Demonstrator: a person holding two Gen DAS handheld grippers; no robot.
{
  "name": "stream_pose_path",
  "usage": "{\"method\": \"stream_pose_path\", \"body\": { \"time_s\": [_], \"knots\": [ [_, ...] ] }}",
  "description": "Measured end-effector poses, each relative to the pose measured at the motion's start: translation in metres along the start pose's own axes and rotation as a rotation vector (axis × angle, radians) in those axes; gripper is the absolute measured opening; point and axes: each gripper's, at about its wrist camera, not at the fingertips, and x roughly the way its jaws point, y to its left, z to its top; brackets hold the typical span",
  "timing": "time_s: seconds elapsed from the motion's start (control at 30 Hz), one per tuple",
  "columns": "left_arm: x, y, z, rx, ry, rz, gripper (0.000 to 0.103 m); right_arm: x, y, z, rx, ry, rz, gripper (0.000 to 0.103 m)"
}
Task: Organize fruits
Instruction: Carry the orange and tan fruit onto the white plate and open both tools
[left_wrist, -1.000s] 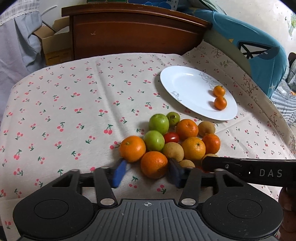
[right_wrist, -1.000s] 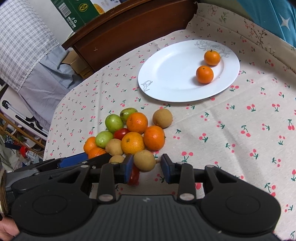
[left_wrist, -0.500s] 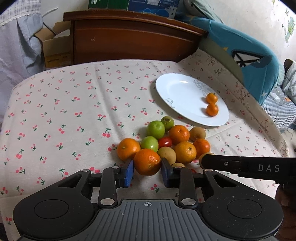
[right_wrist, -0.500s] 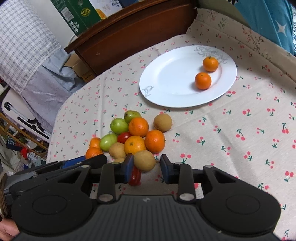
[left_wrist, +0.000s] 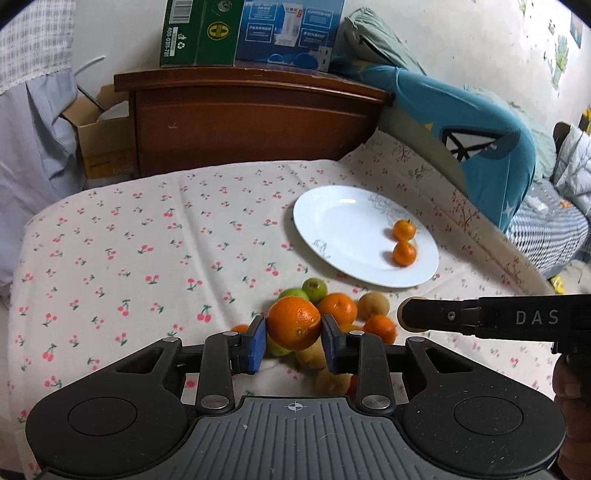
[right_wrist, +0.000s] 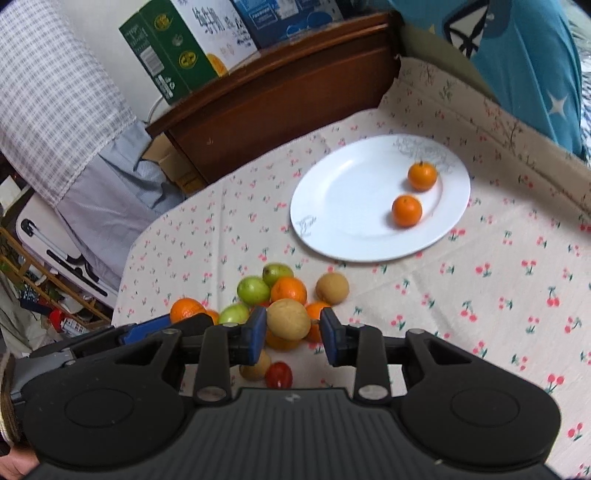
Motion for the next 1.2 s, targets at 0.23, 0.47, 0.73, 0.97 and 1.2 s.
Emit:
{"method": "stream_pose_path", "body": {
  "time_s": [0.23,0.47,0.73,0.97,1.2],
  "knots": [
    [0.01,-0.005,0.019,0.012,-0.001,-0.02,0.029,-0.007,-0.003,0.024,-0.007,-0.032,0.01,0.031],
    [0.034,-0.014,0.036,0.059,0.033,-0.02,0.029,0.007,-0.018,0.043,0.012,-0.014,-0.046,0.031],
    [0.069,-0.025,0.056,0.118,0.062,0.023,0.029,0.032,-0.04,0.058,0.074,0.021,-0.106,0.031],
    [0.097,-0.027,0.068,0.141,0.098,0.039,0.029,0.052,-0.047,0.062,0.112,0.062,-0.122,0.031],
    [0.12,-0.031,0.076,0.168,0.13,0.051,0.029,0.063,-0.054,0.069,0.144,0.066,-0.133,0.032]
  ]
}}
